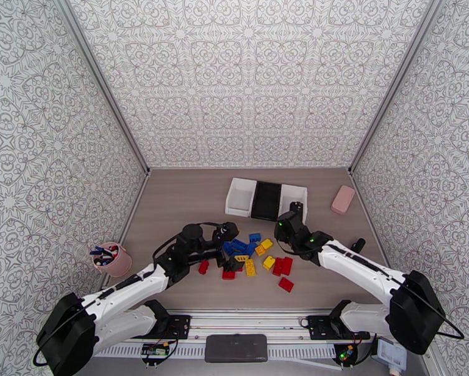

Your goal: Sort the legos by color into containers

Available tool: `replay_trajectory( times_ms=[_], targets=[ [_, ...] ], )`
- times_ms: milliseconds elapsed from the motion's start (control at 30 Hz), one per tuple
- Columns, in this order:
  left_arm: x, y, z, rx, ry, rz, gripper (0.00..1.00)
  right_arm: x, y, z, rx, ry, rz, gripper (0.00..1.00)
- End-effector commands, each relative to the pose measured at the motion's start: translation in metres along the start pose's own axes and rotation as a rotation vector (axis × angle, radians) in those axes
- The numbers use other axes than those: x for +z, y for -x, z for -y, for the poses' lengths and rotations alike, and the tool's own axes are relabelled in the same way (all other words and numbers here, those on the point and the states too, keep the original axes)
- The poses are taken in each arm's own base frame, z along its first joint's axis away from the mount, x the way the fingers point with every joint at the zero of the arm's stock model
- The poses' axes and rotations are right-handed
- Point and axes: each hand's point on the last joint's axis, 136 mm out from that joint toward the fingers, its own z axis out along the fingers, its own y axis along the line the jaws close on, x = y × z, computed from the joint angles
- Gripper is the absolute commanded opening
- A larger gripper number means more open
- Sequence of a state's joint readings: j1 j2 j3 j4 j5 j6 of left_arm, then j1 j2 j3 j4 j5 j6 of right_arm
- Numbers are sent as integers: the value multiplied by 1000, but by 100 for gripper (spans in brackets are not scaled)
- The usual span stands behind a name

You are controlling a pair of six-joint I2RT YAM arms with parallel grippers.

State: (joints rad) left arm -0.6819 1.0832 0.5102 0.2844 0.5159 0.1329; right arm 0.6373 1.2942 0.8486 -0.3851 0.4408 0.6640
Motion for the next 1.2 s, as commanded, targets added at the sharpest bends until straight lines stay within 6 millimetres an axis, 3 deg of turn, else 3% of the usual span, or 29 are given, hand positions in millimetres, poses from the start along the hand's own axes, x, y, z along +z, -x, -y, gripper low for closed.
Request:
replay_trajectory(
  times_ms=[0,267,600,733,900,1033,1167],
  targets=[
    [2,5,-6,-6,44,27,100,2,48,-4,-5,-2,119,56],
    [5,11,-16,-21,98,44,100,55,90,7,-4,-12,136,55],
    [9,13,-14,-51,86,54,100,122,87,20,-77,-88,48,57],
    [5,12,-12,-65,85,38,100,114,95,21,-80,-88,79,65],
    [-6,12,-19,-70,160,27,100,86,110,24,-102,-82,133,85],
    [-22,11,-45,-163,345,-15,100,63,115,21,-129,-31,166,94],
    [-51,1,-74,-308,583,-73,100,31,113,-6,-245,175,227,99]
  ],
)
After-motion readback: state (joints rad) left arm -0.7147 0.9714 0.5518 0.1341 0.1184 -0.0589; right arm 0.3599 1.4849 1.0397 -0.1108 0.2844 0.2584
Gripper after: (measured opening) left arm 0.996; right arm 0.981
